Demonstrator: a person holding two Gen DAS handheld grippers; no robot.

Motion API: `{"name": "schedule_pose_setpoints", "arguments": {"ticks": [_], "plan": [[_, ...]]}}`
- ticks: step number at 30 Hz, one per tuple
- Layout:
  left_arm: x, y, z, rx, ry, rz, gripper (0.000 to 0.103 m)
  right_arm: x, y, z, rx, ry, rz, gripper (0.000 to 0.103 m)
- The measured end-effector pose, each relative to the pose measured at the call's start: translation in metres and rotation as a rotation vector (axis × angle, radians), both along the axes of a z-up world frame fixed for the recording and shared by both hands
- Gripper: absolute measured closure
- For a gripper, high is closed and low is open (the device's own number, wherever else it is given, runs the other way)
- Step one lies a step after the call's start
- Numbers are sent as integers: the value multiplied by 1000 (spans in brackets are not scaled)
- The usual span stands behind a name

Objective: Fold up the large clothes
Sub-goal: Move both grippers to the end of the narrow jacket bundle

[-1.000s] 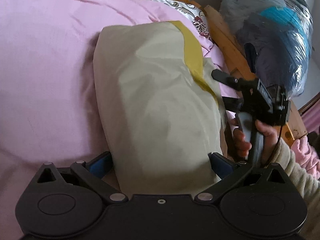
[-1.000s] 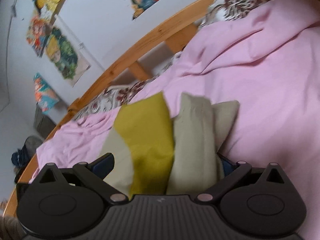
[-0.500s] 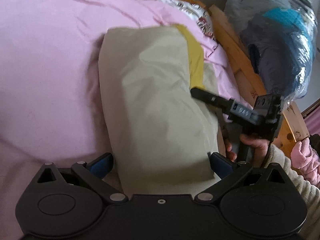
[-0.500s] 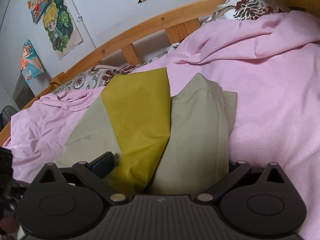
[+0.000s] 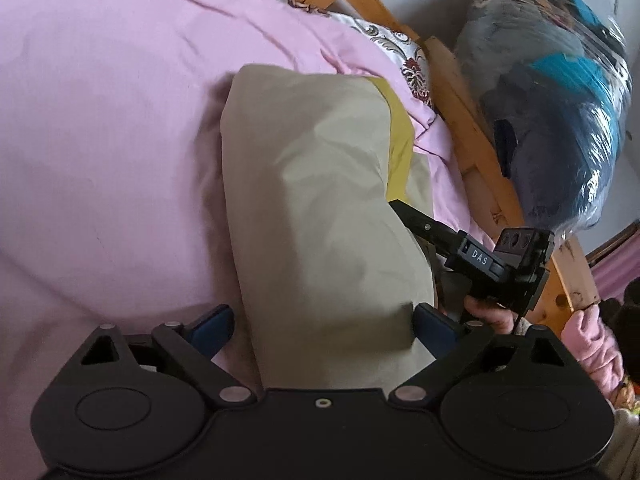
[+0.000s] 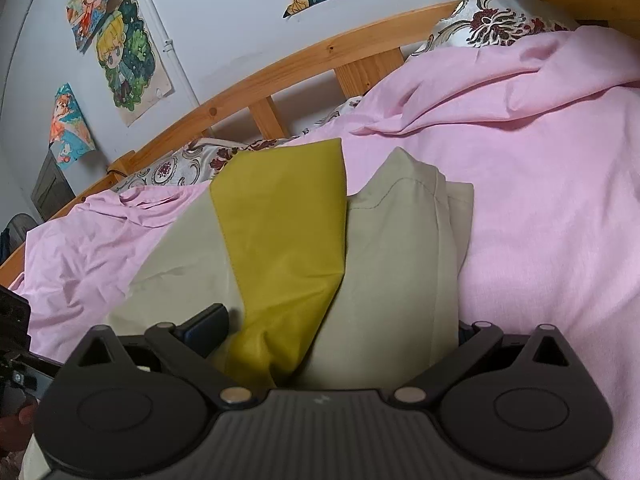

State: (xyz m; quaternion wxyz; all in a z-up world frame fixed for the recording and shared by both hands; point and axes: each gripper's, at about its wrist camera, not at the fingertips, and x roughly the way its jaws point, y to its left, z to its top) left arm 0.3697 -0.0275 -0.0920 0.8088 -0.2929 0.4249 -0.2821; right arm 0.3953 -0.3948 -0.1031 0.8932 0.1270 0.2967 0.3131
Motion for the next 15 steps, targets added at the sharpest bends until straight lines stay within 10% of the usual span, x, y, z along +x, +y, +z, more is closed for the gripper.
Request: {"name": "schedule_pose_setpoints", "arguments": {"ticks": [15], "plan": [[1, -5, 3, 26, -1, -4, 8, 0, -1, 0, -2, -4, 0, 0]]}}
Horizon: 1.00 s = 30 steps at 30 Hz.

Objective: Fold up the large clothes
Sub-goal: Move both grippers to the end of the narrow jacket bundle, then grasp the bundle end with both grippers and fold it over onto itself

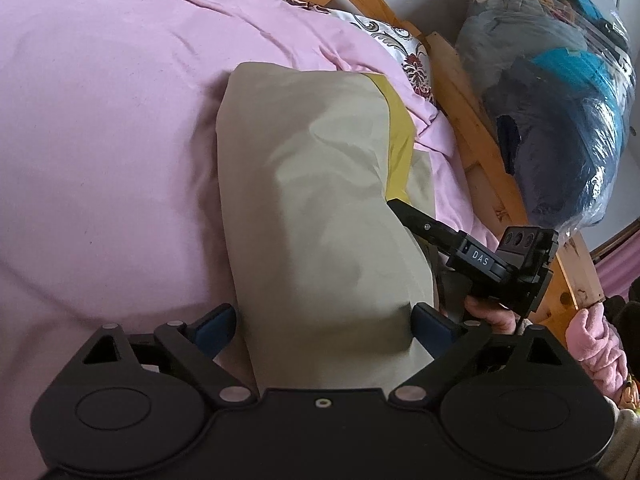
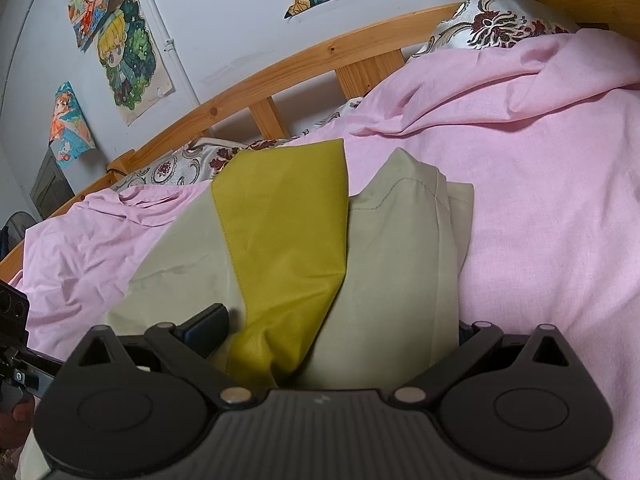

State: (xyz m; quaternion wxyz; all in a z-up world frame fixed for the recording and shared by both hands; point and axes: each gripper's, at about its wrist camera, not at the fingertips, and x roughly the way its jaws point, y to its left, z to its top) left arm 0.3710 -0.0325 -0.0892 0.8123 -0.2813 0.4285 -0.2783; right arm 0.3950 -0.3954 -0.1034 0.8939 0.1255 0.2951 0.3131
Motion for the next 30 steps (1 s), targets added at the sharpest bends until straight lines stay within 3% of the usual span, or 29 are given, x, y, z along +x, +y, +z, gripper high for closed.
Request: {"name": "schedule_pose_setpoints", "arguments": {"ticks": [15, 19, 23, 26, 30], "plan": [[3, -4, 2, 28, -13, -16, 9, 0, 0, 0, -3, -1, 1, 0], [3, -5, 3, 33, -15, -15, 15, 2, 2, 0, -17, -2, -4, 1], [2, -6, 5, 40, -10, 3, 22, -3, 14, 10, -97, -4, -38, 3], [2, -8, 10, 67, -13, 8, 28, -11, 19, 18, -108, -7, -51, 18], [-1, -13, 23, 114, -34, 24, 39, -20, 20, 28, -110, 2, -79, 60]]}}
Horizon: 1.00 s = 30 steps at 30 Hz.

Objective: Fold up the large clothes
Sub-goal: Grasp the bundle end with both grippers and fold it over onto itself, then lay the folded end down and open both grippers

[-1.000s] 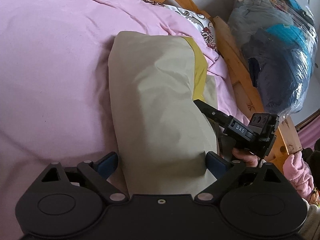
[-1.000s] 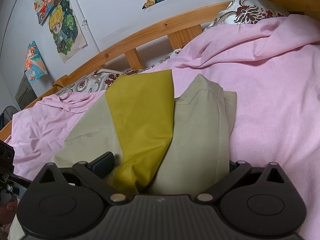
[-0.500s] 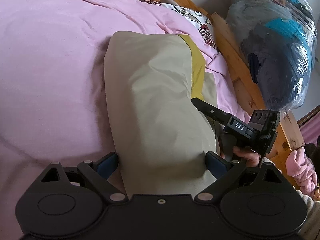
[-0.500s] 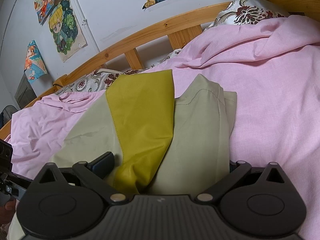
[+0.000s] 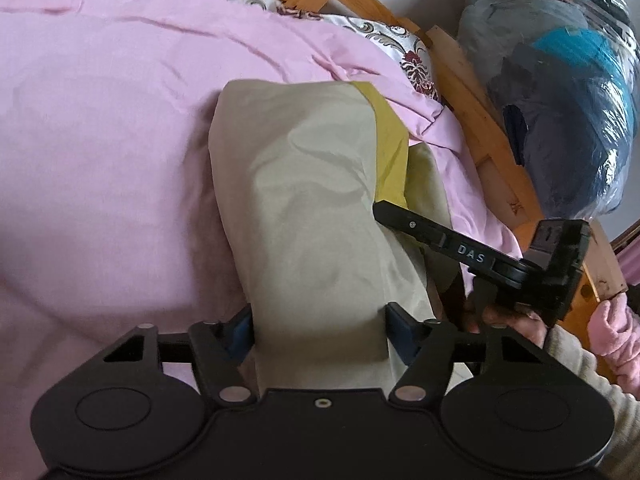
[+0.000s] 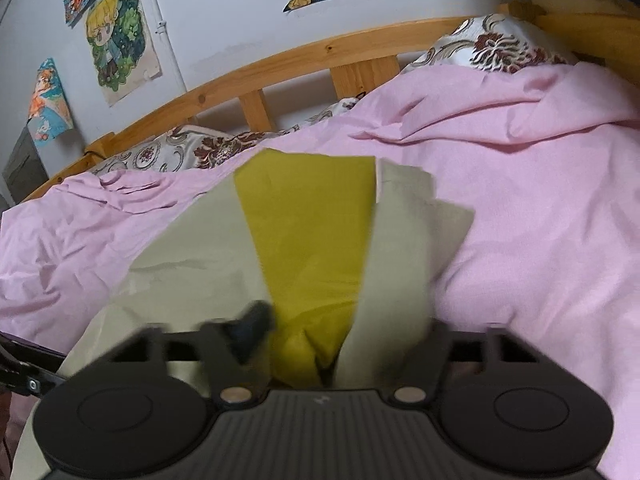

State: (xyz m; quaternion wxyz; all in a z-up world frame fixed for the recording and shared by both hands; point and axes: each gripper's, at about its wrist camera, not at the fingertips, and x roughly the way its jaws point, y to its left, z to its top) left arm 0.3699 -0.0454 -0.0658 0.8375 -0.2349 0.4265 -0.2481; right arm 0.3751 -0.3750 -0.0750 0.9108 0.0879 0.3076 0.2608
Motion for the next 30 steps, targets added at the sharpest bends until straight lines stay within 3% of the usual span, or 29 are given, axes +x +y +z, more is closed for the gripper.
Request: {"name": "schedule_pose_setpoints", "arguments": {"ticks": [1, 4, 9, 14, 17, 21, 23, 26, 30], "plan": [[-2, 1, 3, -2, -4, 11, 42, -1, -1, 4, 14, 6, 0, 69], [-12, 6, 16, 3, -39, 38, 45, -11, 3, 24, 52, -15, 4, 84], [-20, 38, 44, -1, -105, 68, 47, -12, 27, 62, 135, -86, 42, 86], [-9, 80, 78, 78, -150, 113, 47, 15, 73, 82, 184, -115, 103, 86], [5, 110, 83, 115, -121, 142, 46, 39, 107, 77, 194, -96, 137, 86], [25, 143, 62, 113, -40, 193, 46, 73, 145, 49, 174, 1, 142, 86], [33, 150, 44, 112, -5, 212, 46, 84, 159, 33, 127, 26, 132, 84], [31, 153, 25, 116, -2, 227, 41, 90, 160, 15, 102, 27, 109, 66], [27, 148, 22, 137, -21, 230, 36, 93, 147, 9, 115, 23, 81, 43]]}}
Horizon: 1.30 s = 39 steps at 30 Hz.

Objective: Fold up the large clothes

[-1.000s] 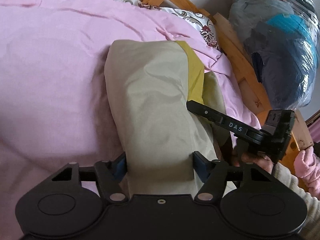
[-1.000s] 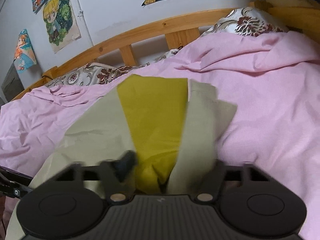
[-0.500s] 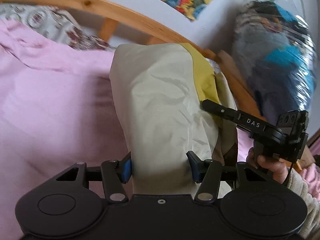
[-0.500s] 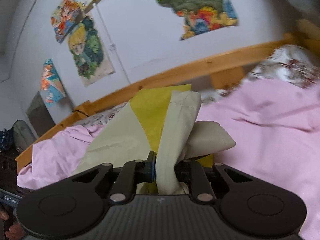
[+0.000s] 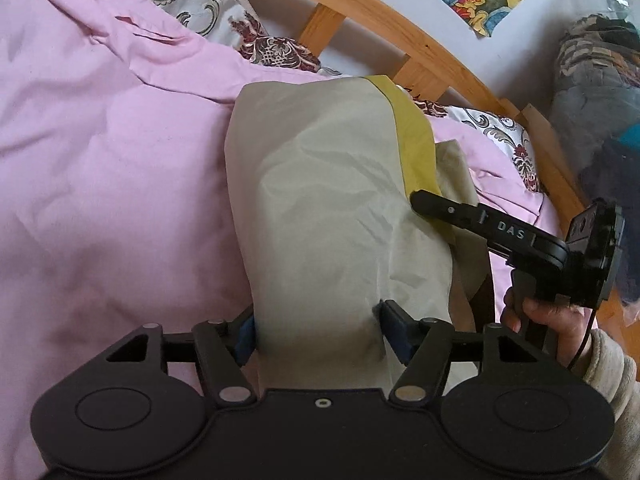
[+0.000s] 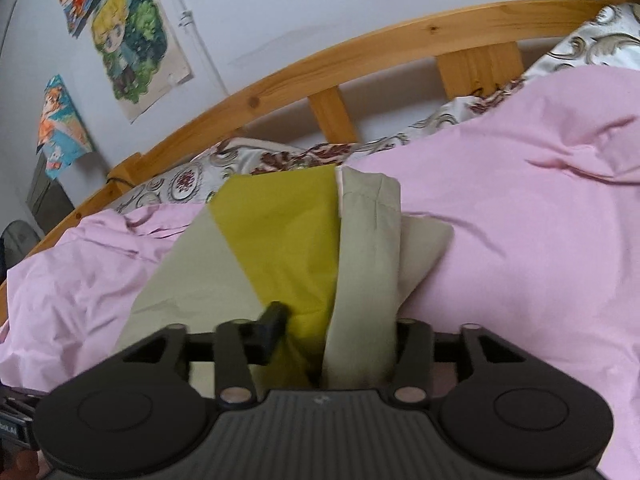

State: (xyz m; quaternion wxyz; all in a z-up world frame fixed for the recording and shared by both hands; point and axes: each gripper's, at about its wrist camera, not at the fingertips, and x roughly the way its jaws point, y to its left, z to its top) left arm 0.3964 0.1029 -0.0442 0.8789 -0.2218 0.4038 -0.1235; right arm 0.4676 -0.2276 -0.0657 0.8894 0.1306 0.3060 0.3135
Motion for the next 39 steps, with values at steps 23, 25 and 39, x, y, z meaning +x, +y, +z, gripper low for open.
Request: {"name": "schedule_pose_setpoints", "arguments": {"ticks": [23, 25, 39], "plan": [[-72, -57, 95, 261, -187, 173, 1, -146, -33, 86, -111, -386, -117, 0], [-91, -63, 110, 289, -233, 174, 1, -170, -37, 97, -97, -422, -128, 0], [-232, -87, 158, 418, -455, 176, 1, -323, -64, 143, -40, -546, -160, 0]]}}
